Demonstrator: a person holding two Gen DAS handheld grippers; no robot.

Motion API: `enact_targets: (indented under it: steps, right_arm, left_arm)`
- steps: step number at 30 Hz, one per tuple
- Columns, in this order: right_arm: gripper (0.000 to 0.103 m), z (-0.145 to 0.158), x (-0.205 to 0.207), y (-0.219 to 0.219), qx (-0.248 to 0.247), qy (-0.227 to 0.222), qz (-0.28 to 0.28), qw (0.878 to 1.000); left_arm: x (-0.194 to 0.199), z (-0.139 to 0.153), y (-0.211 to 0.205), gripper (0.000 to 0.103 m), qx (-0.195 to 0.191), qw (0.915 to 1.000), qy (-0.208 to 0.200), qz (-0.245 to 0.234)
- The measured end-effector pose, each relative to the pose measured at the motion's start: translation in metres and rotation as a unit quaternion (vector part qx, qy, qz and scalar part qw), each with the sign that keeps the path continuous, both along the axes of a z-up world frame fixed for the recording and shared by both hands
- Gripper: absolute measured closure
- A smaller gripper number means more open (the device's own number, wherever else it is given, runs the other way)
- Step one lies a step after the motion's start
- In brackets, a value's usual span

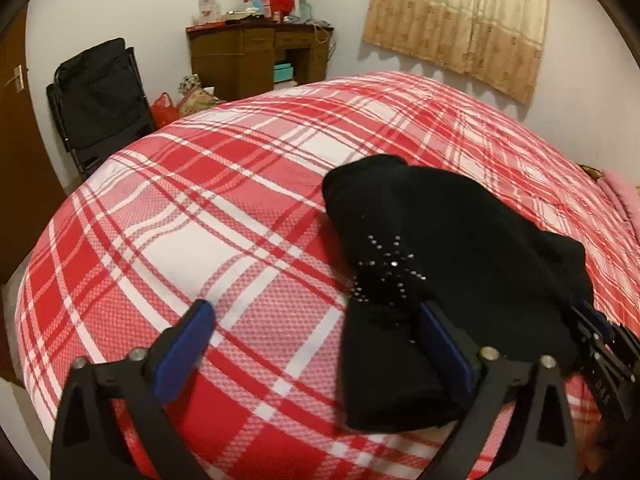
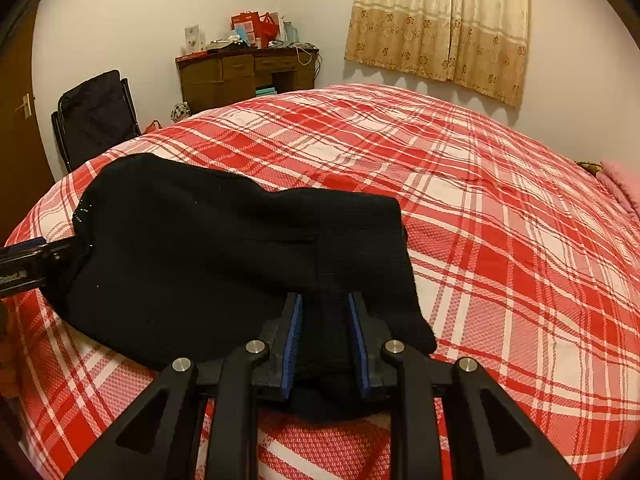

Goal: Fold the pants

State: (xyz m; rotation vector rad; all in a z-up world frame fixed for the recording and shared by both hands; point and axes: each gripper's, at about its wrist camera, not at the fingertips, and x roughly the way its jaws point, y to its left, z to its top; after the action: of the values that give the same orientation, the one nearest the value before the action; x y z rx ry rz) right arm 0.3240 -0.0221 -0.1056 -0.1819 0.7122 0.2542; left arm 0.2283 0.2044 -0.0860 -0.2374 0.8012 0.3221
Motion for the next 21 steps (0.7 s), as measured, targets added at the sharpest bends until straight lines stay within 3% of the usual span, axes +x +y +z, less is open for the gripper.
enact_targets:
  steps: [1, 3, 6, 7, 11, 14, 16, 19, 21]
  right_arm:
    - [0.078, 0.001, 0.001, 0.003, -0.006, -0.002, 0.001, 1.000]
    - [0.077, 0.004, -0.002, 0.007, -0.013, -0.006, 0.008, 1.000]
    - [0.077, 0.026, -0.017, 0.003, 0.051, -0.030, 0.034, 0.998]
    - [0.077, 0.037, -0.024, 0.006, 0.064, -0.044, 0.051, 0.996]
    - [0.077, 0.061, -0.023, 0.047, 0.072, -0.036, 0.143, 0.986]
    - [0.077, 0.063, -0.005, 0.086, 0.111, 0.019, 0.199, 0.973]
    - [0.077, 0.049, 0.010, 0.119, 0.098, 0.056, 0.229, 0.967]
    - [0.077, 0.010, 0.029, 0.157, 0.086, 0.118, 0.246, 0.958]
    - [0.077, -0.001, 0.032, 0.166, 0.085, 0.084, 0.254, 0.960]
  left_arm:
    - [0.002, 0.002, -0.001, 0.024, -0.002, 1.0000, 0.001, -0.005]
    - [0.004, 0.004, 0.001, 0.035, -0.024, 0.9996, -0.001, -0.012]
    - [-0.004, 0.011, 0.020, 0.060, -0.061, 0.9979, -0.011, 0.022]
    - [-0.010, 0.012, 0.024, 0.061, -0.066, 0.9973, -0.013, 0.027]
    - [-0.028, 0.006, 0.024, 0.060, -0.043, 0.9988, -0.005, 0.023]
    - [-0.041, 0.006, 0.021, 0.043, -0.010, 0.9995, -0.006, 0.031]
    - [-0.049, 0.007, 0.024, 0.037, 0.007, 0.9987, 0.000, 0.051]
    - [-0.062, 0.007, 0.038, 0.033, 0.000, 0.9980, -0.002, 0.064]
    - [-0.067, 0.006, 0.047, 0.029, -0.002, 0.9975, 0.002, 0.070]
